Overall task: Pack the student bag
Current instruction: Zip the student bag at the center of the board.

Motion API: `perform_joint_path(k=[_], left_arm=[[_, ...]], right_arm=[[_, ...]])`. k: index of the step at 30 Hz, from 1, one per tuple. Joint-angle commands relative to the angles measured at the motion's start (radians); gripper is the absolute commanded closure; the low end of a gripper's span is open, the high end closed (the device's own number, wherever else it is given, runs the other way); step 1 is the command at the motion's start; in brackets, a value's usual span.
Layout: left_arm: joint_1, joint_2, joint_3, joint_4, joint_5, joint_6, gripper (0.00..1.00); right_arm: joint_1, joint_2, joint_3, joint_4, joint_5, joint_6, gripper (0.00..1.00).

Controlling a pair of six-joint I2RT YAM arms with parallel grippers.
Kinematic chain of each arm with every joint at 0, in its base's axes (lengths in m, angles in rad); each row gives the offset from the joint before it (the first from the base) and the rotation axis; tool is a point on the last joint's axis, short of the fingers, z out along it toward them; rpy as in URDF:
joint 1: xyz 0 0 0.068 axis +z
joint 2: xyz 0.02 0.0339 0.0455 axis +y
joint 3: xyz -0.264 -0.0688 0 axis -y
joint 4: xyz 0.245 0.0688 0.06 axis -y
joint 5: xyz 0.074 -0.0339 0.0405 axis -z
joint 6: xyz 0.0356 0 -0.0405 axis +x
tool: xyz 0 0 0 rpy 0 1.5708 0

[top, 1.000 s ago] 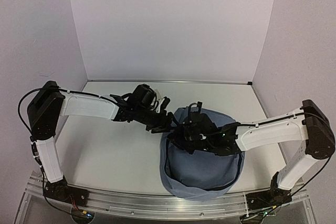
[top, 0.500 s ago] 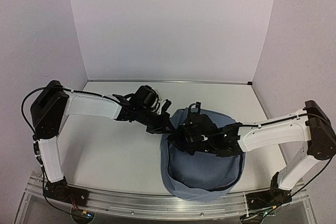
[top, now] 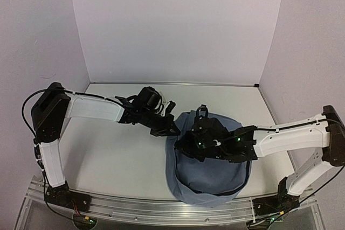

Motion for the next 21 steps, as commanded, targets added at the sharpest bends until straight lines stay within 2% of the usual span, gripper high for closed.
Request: perform_joint_path(k=[1,21], left_arm=[[0.075,-0.007,0.054,0.06,-0.098,0.027,1.0],[0.167,0.085,0.139,0.158,-0.062,0.056,1.0]], right_arm=[[0.05,-0.081,0.005,0.018,-0.058,0.004,1.0],[0.133,-0.087,0.048,-0.062,-0.127,0.059,1.0]])
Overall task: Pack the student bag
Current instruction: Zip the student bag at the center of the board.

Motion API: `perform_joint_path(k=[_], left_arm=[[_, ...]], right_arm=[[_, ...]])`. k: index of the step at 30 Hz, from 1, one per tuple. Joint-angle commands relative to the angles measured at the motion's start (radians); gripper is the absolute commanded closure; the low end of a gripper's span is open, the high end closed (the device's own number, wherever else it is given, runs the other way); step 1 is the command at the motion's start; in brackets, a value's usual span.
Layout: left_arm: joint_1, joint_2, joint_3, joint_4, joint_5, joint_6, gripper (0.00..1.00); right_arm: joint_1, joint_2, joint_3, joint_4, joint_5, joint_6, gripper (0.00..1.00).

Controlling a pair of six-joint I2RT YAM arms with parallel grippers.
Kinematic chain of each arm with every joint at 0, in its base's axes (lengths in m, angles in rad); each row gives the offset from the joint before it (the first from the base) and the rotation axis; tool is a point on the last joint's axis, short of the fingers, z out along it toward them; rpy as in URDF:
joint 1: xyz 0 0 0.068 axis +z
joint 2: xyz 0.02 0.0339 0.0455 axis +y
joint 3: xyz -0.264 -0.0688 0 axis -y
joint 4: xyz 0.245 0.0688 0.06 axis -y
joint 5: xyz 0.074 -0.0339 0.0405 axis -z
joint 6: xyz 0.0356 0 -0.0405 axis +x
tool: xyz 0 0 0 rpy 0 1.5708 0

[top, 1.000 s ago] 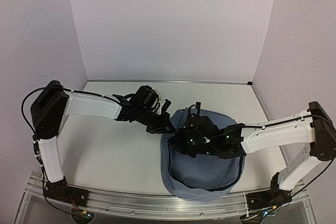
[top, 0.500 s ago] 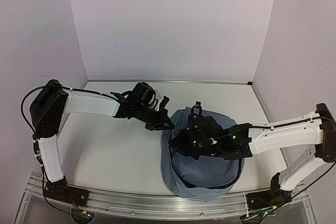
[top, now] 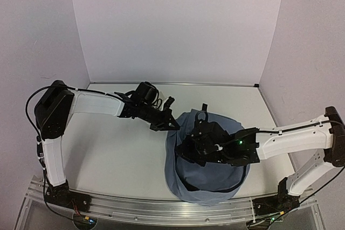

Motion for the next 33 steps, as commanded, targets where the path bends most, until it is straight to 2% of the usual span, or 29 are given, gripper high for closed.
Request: perform_joint_path(k=[1,7,16,19,23,24,29,33], left_arm=[[0.095,0.043,0.087,0.146,-0.188,0.035,1.0],[0.106,0.056,0.102,0.154,-0.213,0.072,1.0],[0.117,0.021,0.103,0.149,-0.18,0.104,0.98],[0.117,-0.033,0.074,0.12,-0.179,0.103,0.85],[0.115,-0.138,0.015,0.045,-0.195,0.104,0.51],[0.112,-0.164,-0.007,0.033,-0.193,0.099,0.46],[0.047,-0.275,-0.107,-0.044,-0.184,0.045,0.31],[-0.059,-0.316,-0.144,-0.145,-0.233,-0.019,0.25]], right_arm=[[0.091,-0.063,0.06,-0.005,-0.132,0.012,1.0],[0.11,-0.07,0.113,-0.059,-0.098,-0.003,1.0],[0.137,-0.104,0.172,-0.19,0.083,-0.057,1.0],[0.137,-0.102,0.176,-0.207,0.124,-0.068,1.0],[0.137,-0.088,0.169,-0.207,0.139,-0.078,1.0],[0.137,-0.084,0.163,-0.207,0.142,-0.078,1.0],[0.136,-0.062,0.15,-0.204,0.173,-0.087,1.0],[0.136,-0.049,0.145,-0.2,0.185,-0.09,1.0]])
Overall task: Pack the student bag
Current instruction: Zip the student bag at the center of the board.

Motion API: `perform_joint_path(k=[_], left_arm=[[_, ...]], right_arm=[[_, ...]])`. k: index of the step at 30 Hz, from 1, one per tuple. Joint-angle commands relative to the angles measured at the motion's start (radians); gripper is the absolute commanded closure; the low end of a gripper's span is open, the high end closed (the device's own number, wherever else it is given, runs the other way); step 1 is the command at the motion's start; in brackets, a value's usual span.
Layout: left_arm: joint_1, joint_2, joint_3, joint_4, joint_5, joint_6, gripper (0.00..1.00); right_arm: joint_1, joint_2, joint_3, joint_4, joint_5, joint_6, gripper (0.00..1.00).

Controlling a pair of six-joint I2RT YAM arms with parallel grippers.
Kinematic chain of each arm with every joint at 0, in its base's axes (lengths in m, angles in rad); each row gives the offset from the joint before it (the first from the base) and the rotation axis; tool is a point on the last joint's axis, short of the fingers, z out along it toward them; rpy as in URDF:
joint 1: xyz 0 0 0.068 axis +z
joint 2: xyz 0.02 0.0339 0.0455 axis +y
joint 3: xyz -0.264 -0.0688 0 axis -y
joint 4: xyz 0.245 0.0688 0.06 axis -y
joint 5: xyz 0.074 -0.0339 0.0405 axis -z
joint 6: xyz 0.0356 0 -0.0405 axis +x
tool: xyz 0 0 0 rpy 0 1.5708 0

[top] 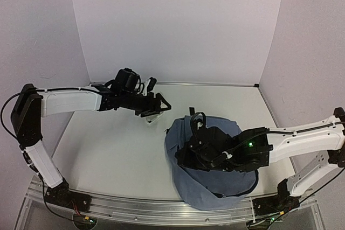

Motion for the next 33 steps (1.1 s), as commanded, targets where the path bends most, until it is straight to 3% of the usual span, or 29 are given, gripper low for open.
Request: perform_joint_path(k=[1,5,12,20,22,27,31,33], left_arm=[[-0.115,-0.055,-0.046,-0.132,-0.046,-0.081,0.25],[-0.143,-0.095,-0.11,-0.166,-0.057,-0.18,0.23],[-0.211,-0.077,-0.145,-0.086,0.039,-0.271,0.18],[-0.248,-0.022,-0.186,0.059,0.041,-0.348,0.22],[-0.248,-0.001,-0.181,0.064,0.053,-0.35,0.3],[-0.252,0.044,-0.189,0.115,0.073,-0.37,0.62],[-0.253,0.042,-0.213,0.159,0.026,-0.387,0.92],[-0.252,0.023,-0.23,0.165,-0.027,-0.389,0.99]], right_arm=[[-0.001,0.006,0.022,0.045,0.055,-0.015,1.0],[-0.002,0.009,0.013,0.051,0.053,-0.014,1.0],[-0.002,0.019,0.008,0.059,0.052,-0.006,1.0],[-0.002,0.032,0.009,0.063,0.038,-0.009,1.0],[-0.002,0.034,0.009,0.063,0.036,-0.012,1.0],[-0.002,0.043,0.029,0.065,0.014,-0.048,1.0],[-0.001,0.056,0.043,0.068,-0.008,-0.087,1.0],[0.0,0.064,0.051,0.068,-0.016,-0.103,1.0]])
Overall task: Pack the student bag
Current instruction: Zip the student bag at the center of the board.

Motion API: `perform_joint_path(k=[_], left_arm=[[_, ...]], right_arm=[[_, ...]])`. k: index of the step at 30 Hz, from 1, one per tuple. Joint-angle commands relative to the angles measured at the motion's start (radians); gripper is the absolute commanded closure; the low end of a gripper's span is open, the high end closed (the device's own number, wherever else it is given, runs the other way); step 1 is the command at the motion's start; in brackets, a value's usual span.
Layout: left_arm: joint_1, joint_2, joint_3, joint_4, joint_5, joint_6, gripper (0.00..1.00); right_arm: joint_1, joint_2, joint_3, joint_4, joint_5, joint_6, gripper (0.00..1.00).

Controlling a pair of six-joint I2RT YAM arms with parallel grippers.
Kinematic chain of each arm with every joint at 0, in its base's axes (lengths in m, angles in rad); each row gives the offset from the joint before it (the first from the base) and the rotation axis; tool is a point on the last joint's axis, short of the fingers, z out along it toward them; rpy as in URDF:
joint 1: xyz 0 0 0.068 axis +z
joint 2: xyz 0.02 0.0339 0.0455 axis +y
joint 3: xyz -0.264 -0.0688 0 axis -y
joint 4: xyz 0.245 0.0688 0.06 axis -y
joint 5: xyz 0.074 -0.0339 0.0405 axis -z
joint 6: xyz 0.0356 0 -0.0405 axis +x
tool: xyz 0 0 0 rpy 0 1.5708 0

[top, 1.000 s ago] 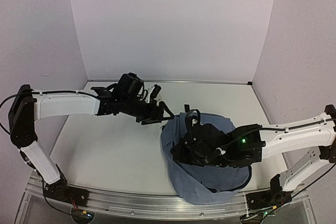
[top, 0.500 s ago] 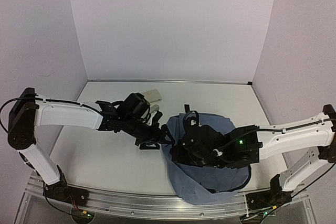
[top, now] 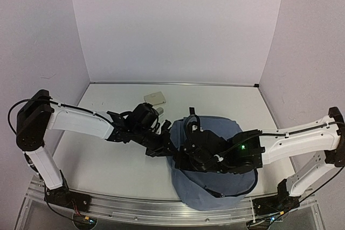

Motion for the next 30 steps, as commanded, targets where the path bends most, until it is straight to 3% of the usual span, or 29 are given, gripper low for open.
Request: perform_joint_path(k=[1,6,15,26,30], left_arm=[[0.0,-0.028,-0.036,0.076,-0.1,-0.018,1.0],[0.037,-0.078,-0.043,0.038,-0.19,0.038,1.0],[0.173,-0.124,-0.038,0.01,-0.186,0.116,1.0],[0.333,-0.098,0.022,0.0,-0.109,0.249,1.0],[0.338,-0.052,0.099,-0.017,-0.044,0.323,1.0]], right_arm=[[-0.001,0.019,0.057,0.047,-0.01,-0.055,1.0],[-0.001,0.049,0.085,0.047,-0.033,-0.08,1.0],[0.0,0.064,0.108,0.048,-0.061,-0.105,1.0],[0.001,0.065,0.121,0.057,-0.101,-0.118,1.0],[0.004,0.066,0.157,0.064,-0.126,-0.146,1.0]])
